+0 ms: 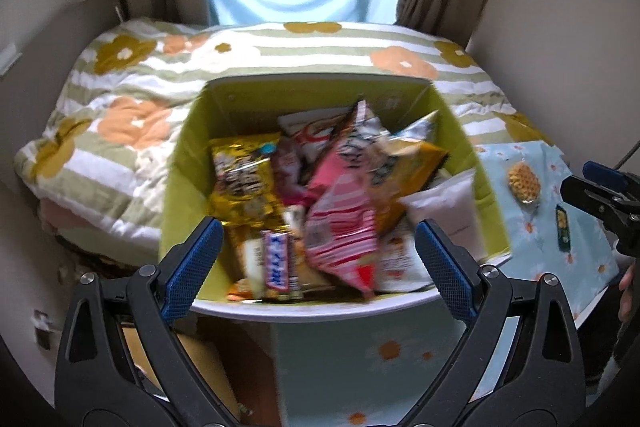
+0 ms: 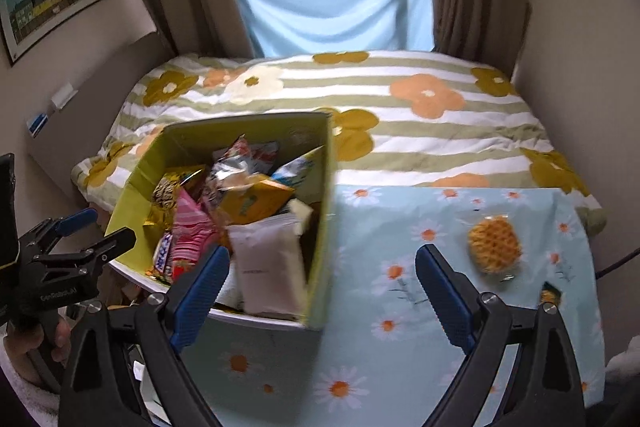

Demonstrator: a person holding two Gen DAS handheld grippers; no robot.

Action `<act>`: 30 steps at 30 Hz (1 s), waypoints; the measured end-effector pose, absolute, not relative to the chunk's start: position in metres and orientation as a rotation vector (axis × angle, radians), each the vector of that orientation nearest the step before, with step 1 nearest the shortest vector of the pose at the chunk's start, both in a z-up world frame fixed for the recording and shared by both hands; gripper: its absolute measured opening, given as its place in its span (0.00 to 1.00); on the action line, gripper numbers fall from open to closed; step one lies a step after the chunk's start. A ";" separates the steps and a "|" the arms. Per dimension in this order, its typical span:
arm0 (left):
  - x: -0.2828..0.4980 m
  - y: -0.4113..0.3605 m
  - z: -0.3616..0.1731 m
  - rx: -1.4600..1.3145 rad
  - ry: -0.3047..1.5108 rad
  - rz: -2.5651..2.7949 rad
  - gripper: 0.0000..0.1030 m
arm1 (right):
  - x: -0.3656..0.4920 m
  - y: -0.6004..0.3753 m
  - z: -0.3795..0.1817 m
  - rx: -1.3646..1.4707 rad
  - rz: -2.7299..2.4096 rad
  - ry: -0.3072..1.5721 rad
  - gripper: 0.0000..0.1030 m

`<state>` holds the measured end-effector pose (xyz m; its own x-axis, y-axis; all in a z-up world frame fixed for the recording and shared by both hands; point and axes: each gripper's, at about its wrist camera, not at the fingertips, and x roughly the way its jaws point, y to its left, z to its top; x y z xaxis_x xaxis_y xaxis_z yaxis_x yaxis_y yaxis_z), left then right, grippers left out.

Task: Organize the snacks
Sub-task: 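Move both open tools from the box to the waffle cake and green packet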

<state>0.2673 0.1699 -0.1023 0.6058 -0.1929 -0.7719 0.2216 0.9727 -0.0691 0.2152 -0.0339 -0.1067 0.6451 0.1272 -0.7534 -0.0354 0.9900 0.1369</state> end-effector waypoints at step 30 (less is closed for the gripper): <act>0.271 -0.201 -0.153 0.111 1.055 -0.464 0.93 | 0.135 -0.330 -0.161 0.308 -0.145 0.988 0.90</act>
<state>0.2707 -0.2011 -0.1530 0.4068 -0.3151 -0.8574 0.4193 0.8983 -0.1312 0.1351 -0.3303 -0.1614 0.5456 0.0190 -0.8378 0.2588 0.9471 0.1900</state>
